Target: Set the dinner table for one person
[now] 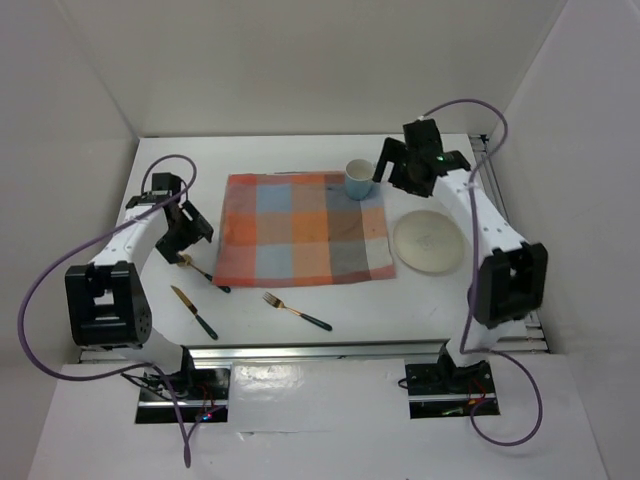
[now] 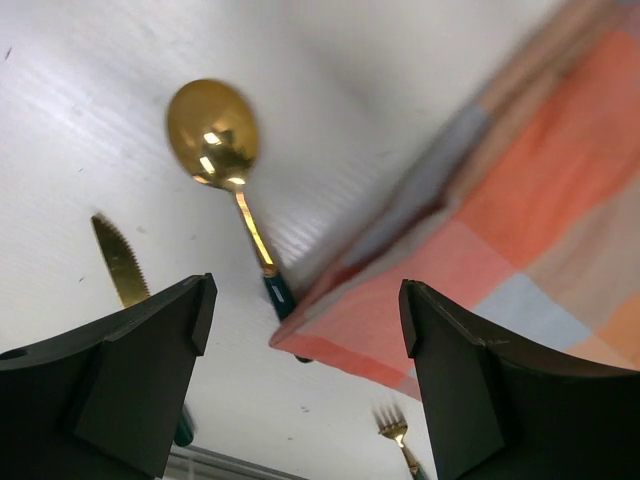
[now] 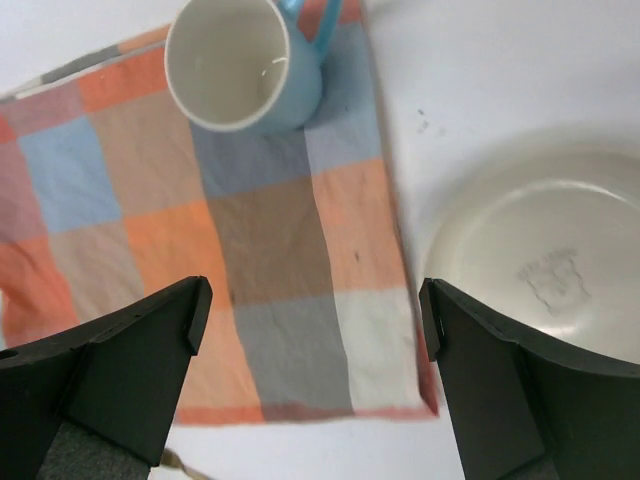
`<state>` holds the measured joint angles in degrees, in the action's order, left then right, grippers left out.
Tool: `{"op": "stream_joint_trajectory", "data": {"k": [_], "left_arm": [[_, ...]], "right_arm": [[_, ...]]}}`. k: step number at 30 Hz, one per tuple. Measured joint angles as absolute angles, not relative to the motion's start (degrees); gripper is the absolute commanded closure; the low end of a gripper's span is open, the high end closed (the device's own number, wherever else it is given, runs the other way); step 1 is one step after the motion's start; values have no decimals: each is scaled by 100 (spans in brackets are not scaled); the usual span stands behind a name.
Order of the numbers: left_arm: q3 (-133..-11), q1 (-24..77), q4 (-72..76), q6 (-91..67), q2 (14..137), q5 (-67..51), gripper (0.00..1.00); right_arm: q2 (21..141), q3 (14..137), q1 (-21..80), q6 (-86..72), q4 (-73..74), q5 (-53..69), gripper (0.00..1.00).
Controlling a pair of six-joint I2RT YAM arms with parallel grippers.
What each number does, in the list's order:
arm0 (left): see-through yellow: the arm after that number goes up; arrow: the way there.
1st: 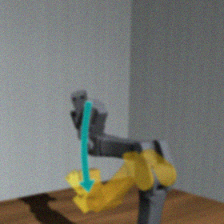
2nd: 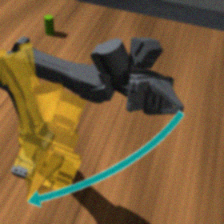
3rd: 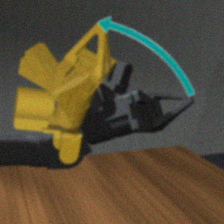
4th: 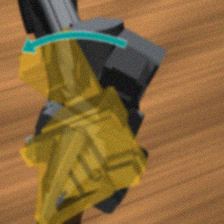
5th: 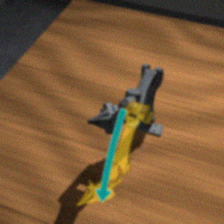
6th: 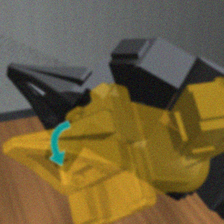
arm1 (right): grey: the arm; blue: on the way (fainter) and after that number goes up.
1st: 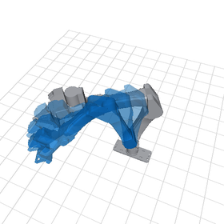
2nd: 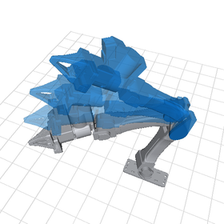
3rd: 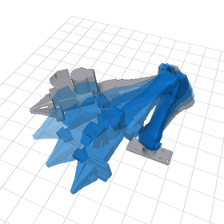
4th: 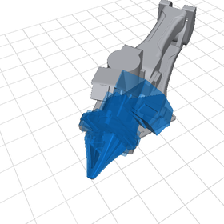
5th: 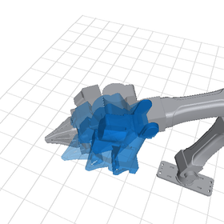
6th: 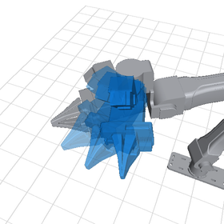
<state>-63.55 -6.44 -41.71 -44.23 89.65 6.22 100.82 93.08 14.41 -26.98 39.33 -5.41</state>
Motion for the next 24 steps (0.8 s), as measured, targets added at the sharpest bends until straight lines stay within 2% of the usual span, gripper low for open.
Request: {"op": "stream_joint_trajectory", "data": {"k": [1, 2, 4, 6, 7, 11, 13, 18, 24], "left_arm": [[-6440, -554, -4158, -4316, 8862, 620, 7], [-6495, -434, -4136, -4198, 8764, 626, 8], [-6543, -104, -4108, -4045, 8576, 722, 8], [-6521, 322, -4112, -3918, 8412, 832, 8], [-6493, 506, -4128, -3896, 8357, 860, 8], [-6147, 867, -4195, -3916, 8143, 902, 8], [-6016, 867, -4303, -3938, 8112, 950, 7], [-6023, 731, -4451, -3972, 8103, 1079, 6], [-6563, 10, -4593, -3922, 8103, 954, 6]], "right_arm": [[9679, 8993, 1411, -2714, 3903, -556, 3], [9282, 8683, 1374, -2724, 3854, -567, 18], [8632, 8084, 1319, -2722, 3695, -515, 25], [8123, 7406, 1345, -2696, 3465, -360, 25], [7935, 7057, 1444, -2615, 3378, -211, 21], [7826, 6152, 2792, -2292, 3221, 242, 17], [8058, 6086, 3719, -2156, 3208, 298, 17], [9037, 6283, 5793, -1806, 3098, -89, 25], [9692, 6289, 6324, -1483, 3083, -305, 26]]}}
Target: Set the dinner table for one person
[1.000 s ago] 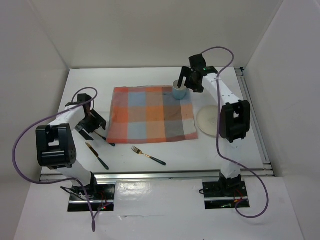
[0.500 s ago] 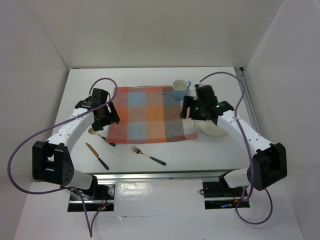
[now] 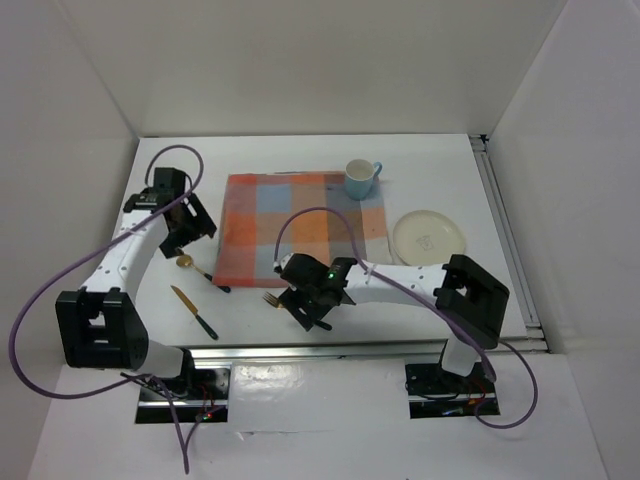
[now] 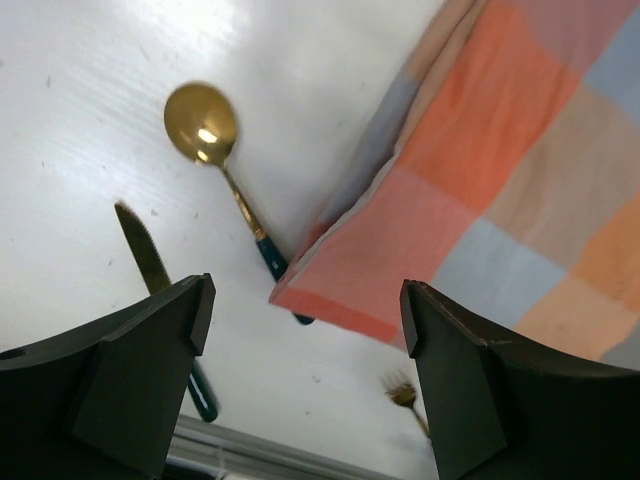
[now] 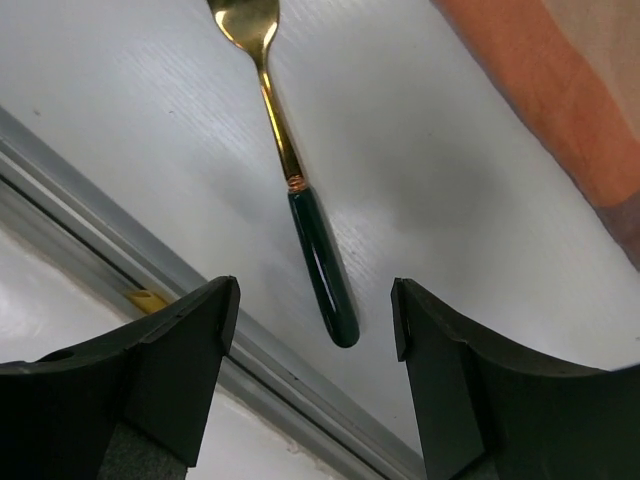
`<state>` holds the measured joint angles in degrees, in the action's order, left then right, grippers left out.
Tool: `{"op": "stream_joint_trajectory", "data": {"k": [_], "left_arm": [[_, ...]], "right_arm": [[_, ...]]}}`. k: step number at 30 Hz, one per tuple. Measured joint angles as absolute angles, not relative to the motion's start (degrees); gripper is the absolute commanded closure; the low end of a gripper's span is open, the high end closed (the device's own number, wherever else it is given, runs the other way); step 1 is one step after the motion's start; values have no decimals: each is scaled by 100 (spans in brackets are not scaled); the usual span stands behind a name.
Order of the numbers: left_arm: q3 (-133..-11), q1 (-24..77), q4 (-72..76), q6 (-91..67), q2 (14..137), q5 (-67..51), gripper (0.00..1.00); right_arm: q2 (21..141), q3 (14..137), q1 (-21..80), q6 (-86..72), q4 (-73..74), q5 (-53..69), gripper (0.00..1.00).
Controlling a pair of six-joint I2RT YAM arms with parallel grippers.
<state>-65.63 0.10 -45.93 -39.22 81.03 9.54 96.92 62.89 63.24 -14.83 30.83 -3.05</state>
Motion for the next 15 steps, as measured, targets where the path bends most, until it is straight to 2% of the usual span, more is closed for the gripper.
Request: {"op": "stream_joint_trajectory", "data": {"k": [6, 7, 13, 15], "left_arm": [[-7507, -331, -4768, -3885, 8101, 773, 6], [-7627, -370, -4801, -3874, 8099, 738, 6], [-8066, -701, -4930, -3741, 7977, 484, 5], [-8136, -819, -4965, -3721, 7946, 429, 5]], "right_arm": [[9920, 6261, 6324, -1343, 2893, -392, 47], [9970, 6246, 6324, -1330, 2853, -392, 47], [10204, 6178, 6372, -1273, 2596, -432, 74], [10204, 6176, 6388, -1234, 2593, -447, 88]]}}
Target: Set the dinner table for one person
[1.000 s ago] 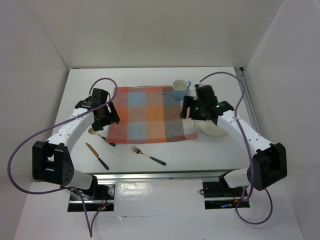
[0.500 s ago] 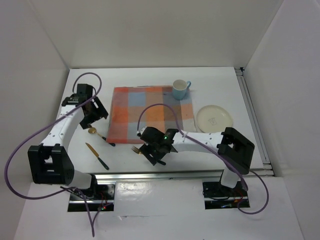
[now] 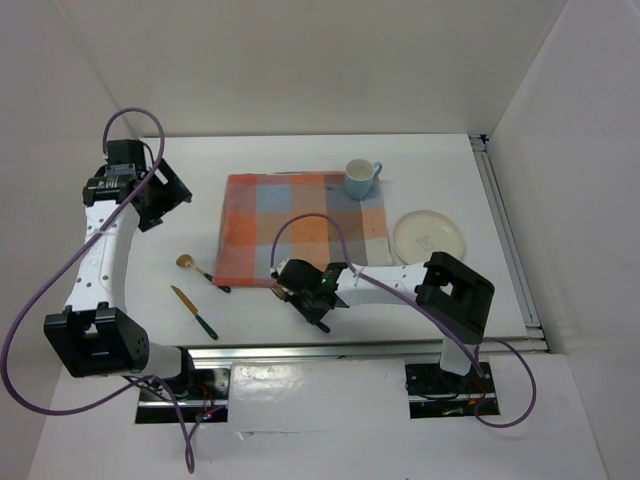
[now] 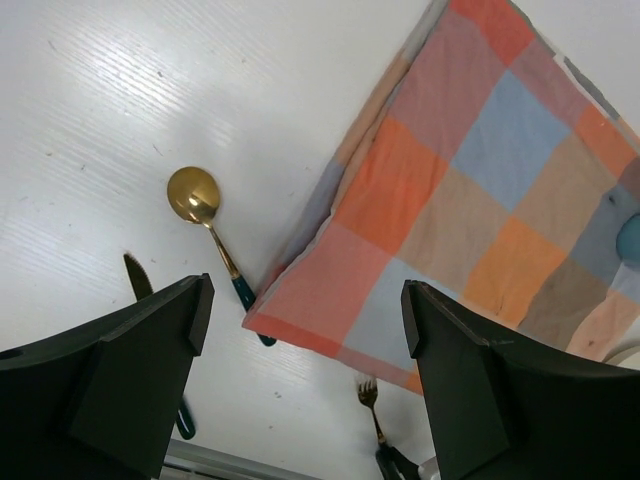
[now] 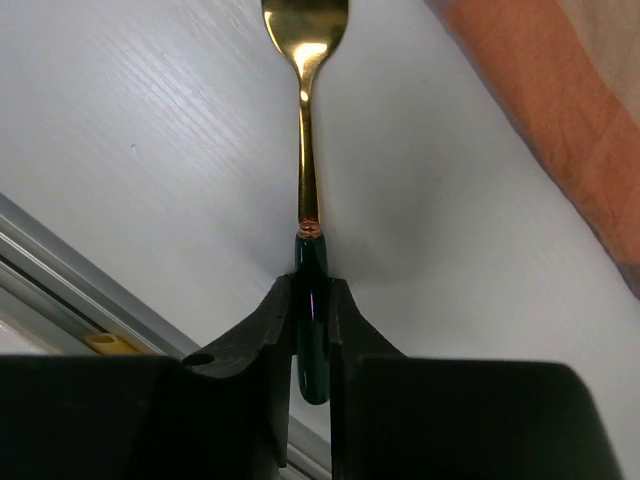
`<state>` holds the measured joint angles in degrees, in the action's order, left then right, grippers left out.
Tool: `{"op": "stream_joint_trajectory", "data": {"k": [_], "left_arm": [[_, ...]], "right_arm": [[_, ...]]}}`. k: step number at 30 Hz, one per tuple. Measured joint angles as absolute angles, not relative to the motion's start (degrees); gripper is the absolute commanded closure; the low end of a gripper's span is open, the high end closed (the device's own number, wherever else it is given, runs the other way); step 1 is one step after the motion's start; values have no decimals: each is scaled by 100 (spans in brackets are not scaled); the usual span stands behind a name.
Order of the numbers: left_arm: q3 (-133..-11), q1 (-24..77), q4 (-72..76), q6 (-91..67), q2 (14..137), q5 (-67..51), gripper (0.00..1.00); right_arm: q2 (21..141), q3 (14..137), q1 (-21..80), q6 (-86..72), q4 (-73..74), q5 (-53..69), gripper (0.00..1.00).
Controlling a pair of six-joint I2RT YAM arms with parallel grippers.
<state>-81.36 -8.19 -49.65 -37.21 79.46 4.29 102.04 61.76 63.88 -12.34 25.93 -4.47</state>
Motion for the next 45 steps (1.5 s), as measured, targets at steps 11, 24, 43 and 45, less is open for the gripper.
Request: {"op": "stream_joint_trajectory", "data": {"k": [11, 24, 43, 45], "left_arm": [[-8617, -1160, -5223, -3468, 8007, 137, 5], [-8276, -1184, -5166, -3474, 7712, -150, 5], [-7898, -1184, -5227, -3516, 7483, -292, 6], [-7891, -1184, -5227, -3514, 7483, -303, 6]], "right_arm": [[9841, 6814, 6425, -972, 3214, -381, 100], [12881, 12033, 5026, -2805, 3710, 49, 100], [14081, 11640, 4440, -4759, 2211, 1033, 56], [14081, 11465, 4445, -4910, 2086, 1070, 40]]}}
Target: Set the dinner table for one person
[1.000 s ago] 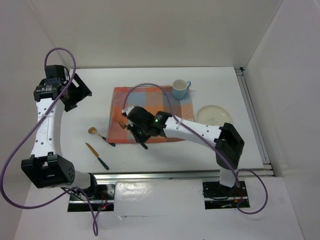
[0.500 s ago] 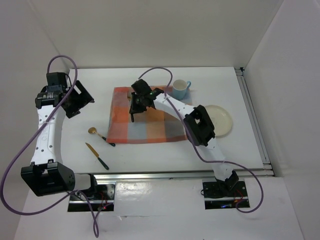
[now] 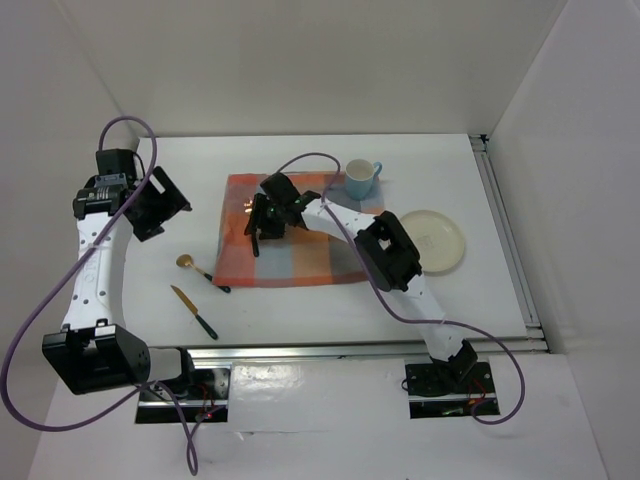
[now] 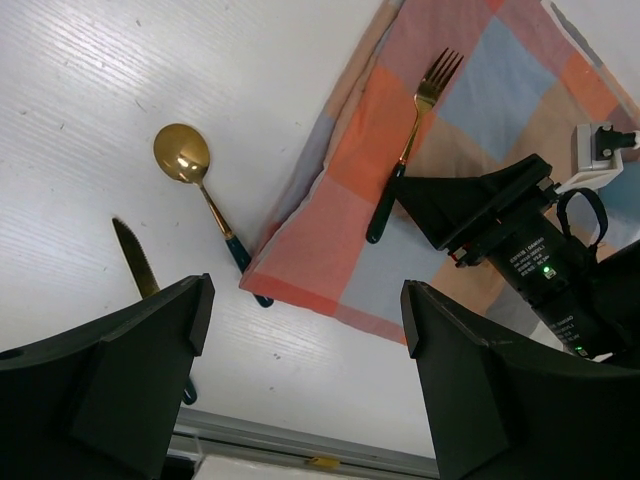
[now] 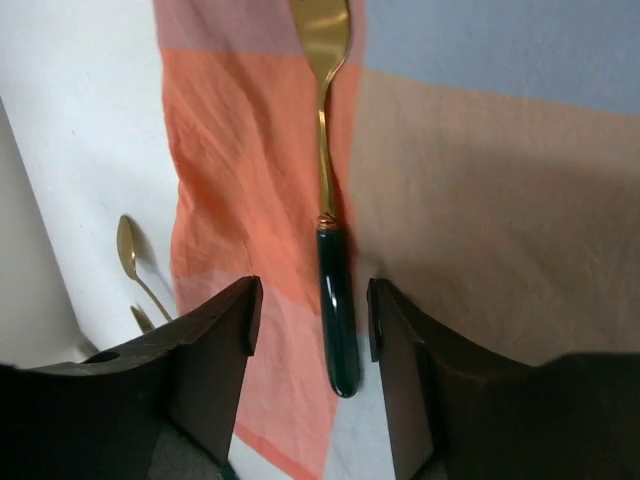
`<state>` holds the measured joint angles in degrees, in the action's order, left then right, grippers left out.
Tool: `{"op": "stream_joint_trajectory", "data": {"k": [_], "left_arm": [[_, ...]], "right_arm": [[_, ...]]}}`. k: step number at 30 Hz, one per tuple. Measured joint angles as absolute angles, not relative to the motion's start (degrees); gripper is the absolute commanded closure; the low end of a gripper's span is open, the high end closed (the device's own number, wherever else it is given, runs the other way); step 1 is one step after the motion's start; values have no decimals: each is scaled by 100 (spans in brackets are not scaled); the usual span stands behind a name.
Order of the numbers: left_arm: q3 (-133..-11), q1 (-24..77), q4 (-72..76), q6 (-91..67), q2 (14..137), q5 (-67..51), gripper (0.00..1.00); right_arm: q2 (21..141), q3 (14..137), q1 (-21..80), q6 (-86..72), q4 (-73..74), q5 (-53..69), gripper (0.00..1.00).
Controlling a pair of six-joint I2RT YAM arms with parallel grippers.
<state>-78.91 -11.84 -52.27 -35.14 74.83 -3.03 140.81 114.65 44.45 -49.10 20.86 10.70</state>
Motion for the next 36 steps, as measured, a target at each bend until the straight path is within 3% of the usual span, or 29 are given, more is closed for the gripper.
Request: {"op": "stream_joint_trajectory", "data": {"k": [10, 13, 18, 26, 31, 36], "left_arm": [[-7529, -1184, -5116, -3516, 7478, -399, 6], [-7236, -1184, -5006, -3642, 7481, -322, 6], [-6611, -1184, -4890, -3918, 7616, -137, 6], [-6434, -1149, -4703, -4060, 7719, -121, 6], [-6434, -1022, -4622, -4093, 7719, -95, 6], [-6434, -943, -4617, -4091, 7721, -69, 6]], "right_arm": [[13417, 10812, 4504, -4807, 1944, 821, 20], [12584, 10106, 4486, -4650, 2058, 569, 17], [10147, 8191, 4226, -4438, 2132, -62, 17], [7183, 5424, 1977, -5192, 3472, -891, 21], [6517, 4292, 585, -5564, 3669, -443, 22], [6678, 4040, -213, -5677, 3142, -139, 20]]}}
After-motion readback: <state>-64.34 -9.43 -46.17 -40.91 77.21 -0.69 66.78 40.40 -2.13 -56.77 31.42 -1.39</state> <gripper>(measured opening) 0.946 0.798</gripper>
